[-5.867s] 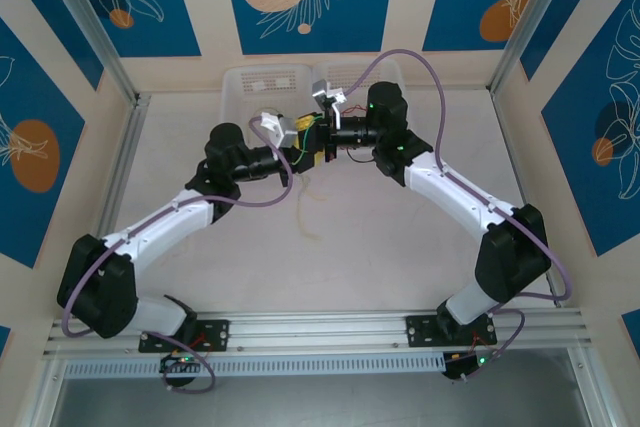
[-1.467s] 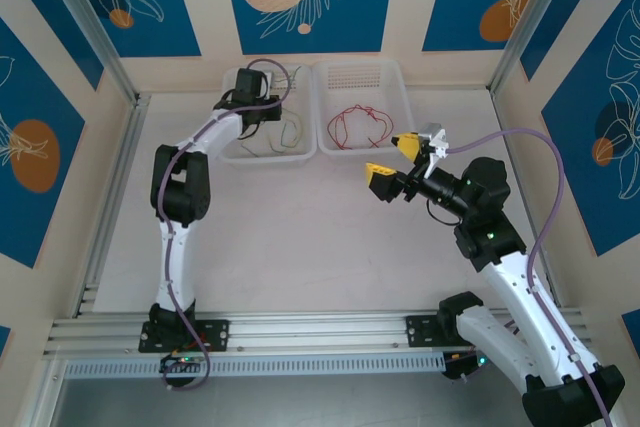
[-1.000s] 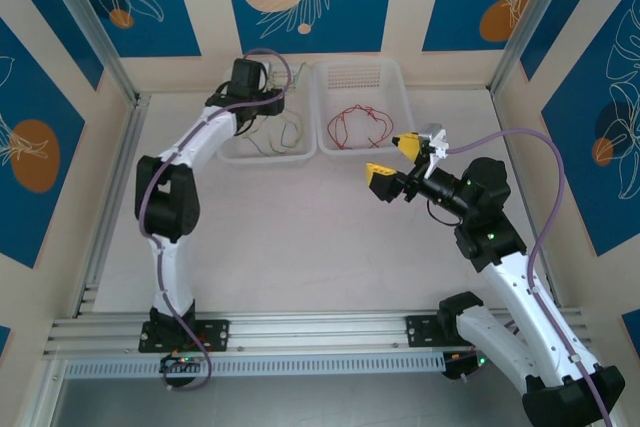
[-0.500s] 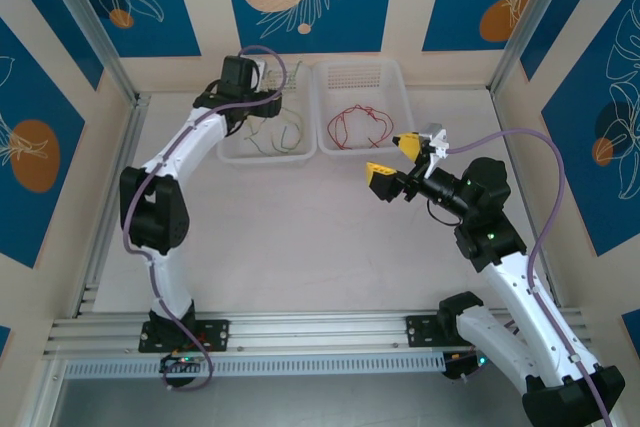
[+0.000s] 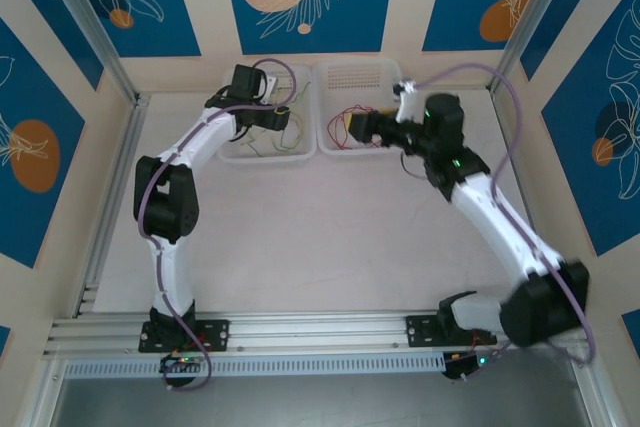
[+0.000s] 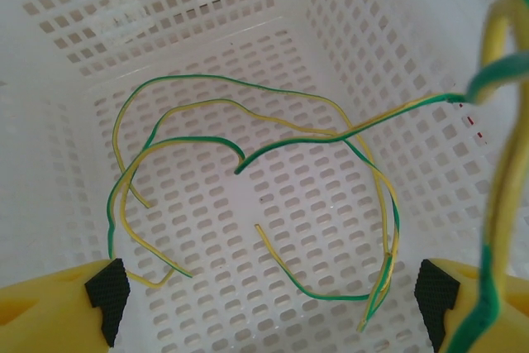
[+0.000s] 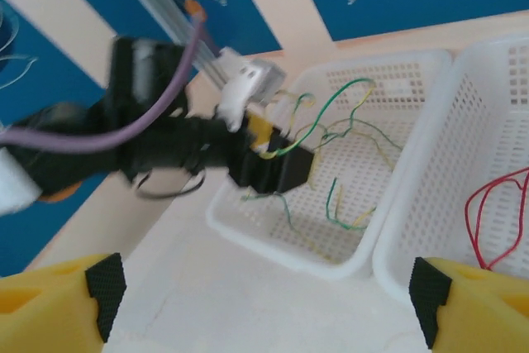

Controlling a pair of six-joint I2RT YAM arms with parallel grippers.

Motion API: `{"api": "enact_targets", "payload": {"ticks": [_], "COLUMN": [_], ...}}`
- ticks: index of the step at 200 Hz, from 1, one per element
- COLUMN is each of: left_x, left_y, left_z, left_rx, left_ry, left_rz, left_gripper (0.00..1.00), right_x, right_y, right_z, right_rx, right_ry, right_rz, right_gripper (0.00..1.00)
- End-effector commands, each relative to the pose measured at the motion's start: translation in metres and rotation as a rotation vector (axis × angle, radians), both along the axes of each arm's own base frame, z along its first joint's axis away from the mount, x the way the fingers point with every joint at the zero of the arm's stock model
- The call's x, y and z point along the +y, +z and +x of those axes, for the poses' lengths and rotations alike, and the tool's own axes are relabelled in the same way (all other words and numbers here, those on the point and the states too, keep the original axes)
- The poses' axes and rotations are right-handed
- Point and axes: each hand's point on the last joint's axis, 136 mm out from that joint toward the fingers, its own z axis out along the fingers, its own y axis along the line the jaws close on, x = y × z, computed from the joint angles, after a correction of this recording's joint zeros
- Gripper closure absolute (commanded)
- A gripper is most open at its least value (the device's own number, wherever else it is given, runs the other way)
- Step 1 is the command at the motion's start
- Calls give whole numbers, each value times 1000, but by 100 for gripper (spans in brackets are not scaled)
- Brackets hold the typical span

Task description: Untangle the cables

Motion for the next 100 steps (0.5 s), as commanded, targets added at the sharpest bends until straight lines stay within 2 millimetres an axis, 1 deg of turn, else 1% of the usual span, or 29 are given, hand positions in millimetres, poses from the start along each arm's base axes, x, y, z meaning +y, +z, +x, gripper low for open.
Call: {"api": "enact_targets", "payload": {"ticks": [1, 2, 8, 10, 11, 12, 14, 18, 20, 22, 28, 32, 33, 41, 49, 53, 54, 68, 77, 85, 100], "left_x": [-7, -8, -8, -8, -8, -8, -8, -8, -9, -9, -9, -9, -9, -9, -9, -9, -9, -9, -8, -7, -7], "left_y": [19, 18, 17, 19, 19, 19, 20, 19, 20, 21, 23, 25, 25, 27, 29, 30, 30, 31, 32, 33, 35], "left_z": [-3, -3, -3, -3, -3, -3, -3, -4, -4, -4, -5, -5, -5, -6, -6, -6, -6, -6, -6, -5, -6], "left_rx": [-62, -62, -65, -70, -72, -72, -76, -79, -83, -86, -95, -102, -103, -113, -121, -124, -125, -131, -136, -140, -148], "left_ry": [-41, -42, -46, -47, -46, -46, -47, -46, -46, -46, -48, -49, -50, -50, -51, -51, -50, -47, -43, -39, -40], "left_rz": [-3, -2, 1, 1, 1, 2, 3, 4, 4, 4, 0, -2, -3, -9, -12, -11, -12, -13, -12, -10, -13], "left_gripper": [9, 9, 9, 9, 9, 9, 9, 9, 9, 9, 9, 9, 9, 9, 9, 9, 9, 9, 9, 9, 9], "right_x": [32, 34, 44, 47, 49, 50, 53, 61, 62, 66, 76, 83, 84, 96, 107, 112, 112, 125, 128, 130, 136], "right_y": [-9, -12, -7, -10, -9, -14, -13, -18, -15, -20, -22, -26, -30, -34, -37, -45, -44, -62, -73, -80, -87], "right_z": [30, 31, 43, 49, 50, 52, 58, 67, 68, 72, 83, 88, 89, 99, 105, 109, 110, 119, 122, 123, 124], "right_rx": [205, 213, 218, 232, 232, 247, 250, 279, 277, 295, 321, 344, 356, 381, 398, 422, 423, 479, 516, 542, 549], "right_ry": [49, 52, 63, 62, 64, 61, 61, 66, 69, 74, 87, 96, 96, 113, 126, 123, 119, 106, 98, 91, 103], "right_rz": [109, 108, 115, 112, 113, 109, 111, 108, 111, 108, 114, 115, 112, 112, 107, 92, 90, 58, 48, 52, 89], "right_gripper": [14, 14, 14, 15, 15, 15, 15, 15, 16, 16, 18, 18, 19, 22, 23, 23, 24, 29, 31, 31, 31]}}
